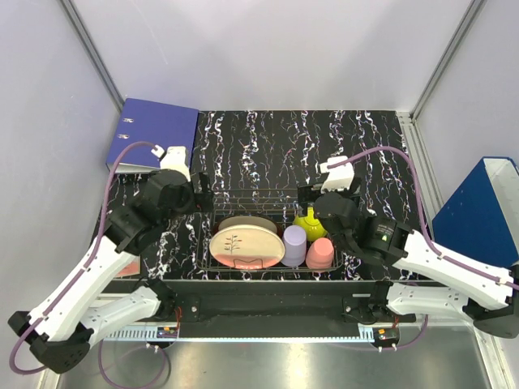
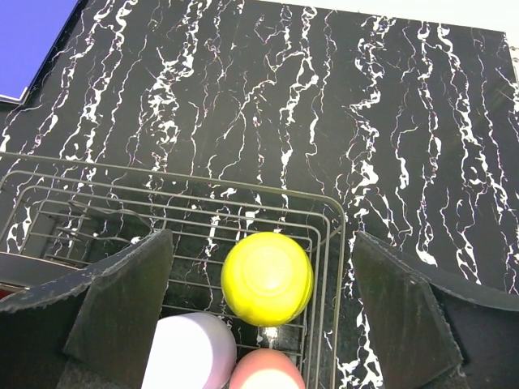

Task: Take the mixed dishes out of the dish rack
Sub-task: Pick up the plate from the dish rack, then place the plate at the center of the board.

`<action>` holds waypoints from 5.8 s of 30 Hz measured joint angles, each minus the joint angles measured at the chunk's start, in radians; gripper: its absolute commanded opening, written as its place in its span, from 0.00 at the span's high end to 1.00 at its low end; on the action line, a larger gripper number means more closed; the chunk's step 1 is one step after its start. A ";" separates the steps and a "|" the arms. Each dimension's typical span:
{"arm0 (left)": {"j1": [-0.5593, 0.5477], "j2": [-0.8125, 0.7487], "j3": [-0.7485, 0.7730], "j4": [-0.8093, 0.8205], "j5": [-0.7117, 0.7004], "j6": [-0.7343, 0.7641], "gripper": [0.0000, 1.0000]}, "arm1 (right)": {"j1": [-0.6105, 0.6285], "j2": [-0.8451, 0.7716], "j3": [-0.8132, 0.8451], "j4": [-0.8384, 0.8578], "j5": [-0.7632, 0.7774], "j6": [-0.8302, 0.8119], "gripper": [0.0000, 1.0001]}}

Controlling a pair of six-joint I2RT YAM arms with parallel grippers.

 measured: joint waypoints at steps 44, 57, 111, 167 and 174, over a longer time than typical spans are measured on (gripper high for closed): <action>-0.016 -0.093 -0.170 0.243 0.926 0.614 0.35 | 0.000 -0.166 -0.202 0.143 -0.138 -0.071 0.00; -0.055 -0.055 -0.233 0.252 0.920 0.674 0.55 | 0.000 -0.160 -0.210 0.165 -0.138 -0.071 0.00; -0.098 0.056 -0.093 0.174 0.864 0.809 1.00 | 0.000 -0.170 -0.247 0.169 -0.137 -0.060 0.00; 0.218 0.357 0.134 1.228 1.115 -0.728 1.00 | -0.002 -0.222 0.027 0.242 -0.321 0.102 0.05; 0.227 0.339 0.074 1.239 1.100 -0.719 1.00 | -0.101 -0.129 0.077 0.353 -0.444 0.156 1.00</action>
